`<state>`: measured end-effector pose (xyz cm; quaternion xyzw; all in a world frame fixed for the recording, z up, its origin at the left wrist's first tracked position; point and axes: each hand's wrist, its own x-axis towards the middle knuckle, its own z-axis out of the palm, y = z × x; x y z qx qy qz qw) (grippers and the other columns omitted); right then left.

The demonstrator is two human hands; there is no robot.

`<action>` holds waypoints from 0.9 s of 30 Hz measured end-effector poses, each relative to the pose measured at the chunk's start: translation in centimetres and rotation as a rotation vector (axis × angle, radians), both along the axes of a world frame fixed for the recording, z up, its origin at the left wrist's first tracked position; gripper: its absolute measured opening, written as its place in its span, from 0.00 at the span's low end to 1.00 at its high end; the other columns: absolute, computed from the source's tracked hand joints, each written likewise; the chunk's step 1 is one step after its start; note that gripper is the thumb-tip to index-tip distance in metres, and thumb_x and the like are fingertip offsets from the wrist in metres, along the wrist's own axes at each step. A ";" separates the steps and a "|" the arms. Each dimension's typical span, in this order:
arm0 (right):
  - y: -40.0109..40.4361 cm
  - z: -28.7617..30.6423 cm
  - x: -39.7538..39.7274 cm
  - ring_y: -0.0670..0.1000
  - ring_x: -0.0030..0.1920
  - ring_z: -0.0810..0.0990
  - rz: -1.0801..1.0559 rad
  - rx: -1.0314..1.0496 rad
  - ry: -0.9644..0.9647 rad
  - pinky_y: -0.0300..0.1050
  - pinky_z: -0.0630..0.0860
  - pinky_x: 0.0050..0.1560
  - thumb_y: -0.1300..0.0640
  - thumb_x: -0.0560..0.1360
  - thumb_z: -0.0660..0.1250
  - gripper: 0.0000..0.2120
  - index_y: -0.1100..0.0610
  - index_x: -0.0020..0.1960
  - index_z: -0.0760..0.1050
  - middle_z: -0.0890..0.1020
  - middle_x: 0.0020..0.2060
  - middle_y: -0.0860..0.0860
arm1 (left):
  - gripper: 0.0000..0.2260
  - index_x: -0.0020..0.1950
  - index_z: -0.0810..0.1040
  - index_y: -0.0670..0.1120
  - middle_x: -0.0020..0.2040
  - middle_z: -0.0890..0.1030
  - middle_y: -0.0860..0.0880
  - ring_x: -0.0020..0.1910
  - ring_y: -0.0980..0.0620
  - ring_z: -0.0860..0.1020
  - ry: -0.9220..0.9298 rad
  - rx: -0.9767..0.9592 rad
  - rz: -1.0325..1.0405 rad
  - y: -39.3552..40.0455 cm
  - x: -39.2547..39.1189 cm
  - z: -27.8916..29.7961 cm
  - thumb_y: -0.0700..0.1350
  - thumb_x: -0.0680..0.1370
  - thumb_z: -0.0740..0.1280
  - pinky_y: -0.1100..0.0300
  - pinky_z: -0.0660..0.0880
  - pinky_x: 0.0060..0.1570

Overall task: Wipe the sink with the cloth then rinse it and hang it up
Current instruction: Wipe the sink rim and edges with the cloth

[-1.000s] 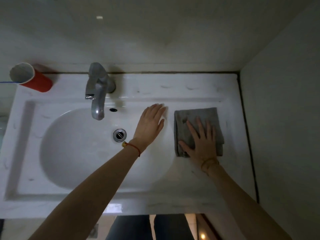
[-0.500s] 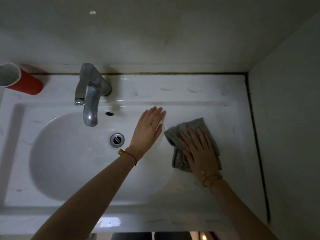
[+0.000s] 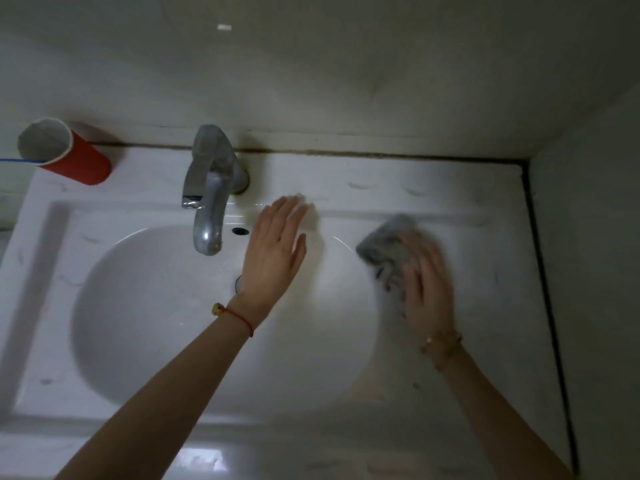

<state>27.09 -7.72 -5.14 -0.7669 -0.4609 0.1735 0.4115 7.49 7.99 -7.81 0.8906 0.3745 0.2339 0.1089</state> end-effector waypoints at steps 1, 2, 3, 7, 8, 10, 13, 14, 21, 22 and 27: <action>2.1 1.0 0.1 0.50 0.72 0.65 -0.064 0.045 0.004 0.40 0.62 0.73 0.61 0.81 0.55 0.19 0.59 0.71 0.69 0.68 0.71 0.56 | 0.21 0.76 0.67 0.41 0.75 0.69 0.43 0.77 0.44 0.64 0.001 -0.001 0.031 0.6 -0.5 0.0 0.41 0.82 0.63 0.45 0.61 0.76; 4.5 1.7 0.3 0.50 0.72 0.65 -0.074 0.076 -0.023 0.38 0.60 0.73 0.61 0.81 0.56 0.19 0.59 0.72 0.67 0.67 0.72 0.57 | 0.22 0.76 0.66 0.41 0.75 0.69 0.42 0.77 0.44 0.64 0.001 -0.001 0.063 1.1 -0.9 -0.2 0.41 0.82 0.63 0.45 0.62 0.76; 7.0 2.0 0.4 0.50 0.73 0.63 -0.030 0.095 -0.090 0.37 0.58 0.73 0.61 0.81 0.57 0.20 0.58 0.73 0.66 0.66 0.73 0.57 | 0.22 0.76 0.66 0.41 0.75 0.69 0.42 0.77 0.44 0.64 0.001 -0.001 0.096 1.5 -1.1 -0.4 0.41 0.82 0.63 0.45 0.62 0.76; 13.7 -1.0 -2.1 0.57 0.76 0.58 0.276 -0.109 -0.485 0.48 0.48 0.77 0.55 0.81 0.55 0.23 0.55 0.75 0.62 0.62 0.75 0.56 | 0.22 0.76 0.66 0.41 0.75 0.69 0.42 0.76 0.44 0.65 0.006 -0.001 0.172 2.4 -1.4 -1.3 0.41 0.82 0.63 0.49 0.61 0.77; 14.1 -2.0 -2.5 0.58 0.76 0.57 0.341 -0.180 -0.588 0.52 0.47 0.77 0.52 0.81 0.53 0.24 0.55 0.76 0.60 0.61 0.76 0.56 | 0.22 0.76 0.67 0.41 0.75 0.69 0.42 0.76 0.44 0.65 0.008 0.000 0.167 2.4 -1.4 -1.5 0.41 0.82 0.63 0.49 0.62 0.77; 13.6 -3.0 -1.4 0.58 0.76 0.57 0.401 -0.255 -0.716 0.56 0.49 0.77 0.48 0.80 0.51 0.27 0.53 0.77 0.57 0.61 0.76 0.56 | 0.21 0.76 0.67 0.41 0.75 0.69 0.43 0.76 0.44 0.65 0.013 0.004 0.160 2.4 -1.3 -1.9 0.41 0.82 0.63 0.47 0.63 0.76; 11.1 -3.3 3.5 0.60 0.69 0.67 0.224 -0.172 -0.683 0.57 0.58 0.74 0.48 0.81 0.51 0.24 0.56 0.74 0.65 0.70 0.70 0.59 | 0.21 0.75 0.68 0.41 0.75 0.70 0.43 0.76 0.44 0.65 -0.011 -0.004 0.176 2.5 -1.3 -2.1 0.41 0.82 0.63 0.49 0.63 0.76; 10.4 -3.2 4.5 0.62 0.68 0.69 0.116 -0.181 -0.644 0.58 0.59 0.73 0.49 0.81 0.51 0.24 0.58 0.72 0.67 0.72 0.69 0.60 | 0.21 0.75 0.69 0.41 0.75 0.70 0.43 0.76 0.44 0.65 -0.023 -0.011 0.177 2.5 -1.3 -2.1 0.40 0.82 0.63 0.50 0.62 0.76; 14.9 -3.5 -4.8 0.56 0.77 0.55 0.313 -0.193 -0.760 0.58 0.50 0.77 0.46 0.82 0.50 0.25 0.49 0.77 0.55 0.60 0.77 0.52 | 0.21 0.75 0.69 0.41 0.74 0.71 0.43 0.76 0.45 0.65 -0.050 -0.031 0.170 2.7 -1.5 -2.5 0.39 0.81 0.65 0.47 0.62 0.77; 14.7 -3.6 -4.1 0.55 0.77 0.54 0.358 -0.209 -0.786 0.57 0.50 0.77 0.45 0.82 0.49 0.25 0.49 0.78 0.54 0.59 0.77 0.52 | 0.21 0.75 0.69 0.41 0.74 0.71 0.43 0.76 0.45 0.65 -0.048 -0.030 0.166 2.8 -1.5 -2.6 0.39 0.81 0.65 0.47 0.62 0.76; 9.7 -4.1 5.2 0.66 0.67 0.70 0.015 -0.207 -0.705 0.60 0.60 0.72 0.46 0.82 0.51 0.25 0.61 0.69 0.71 0.73 0.67 0.63 | 0.21 0.76 0.68 0.43 0.76 0.69 0.46 0.77 0.47 0.63 -0.057 -0.049 0.152 2.8 -1.6 -2.5 0.40 0.82 0.63 0.48 0.62 0.76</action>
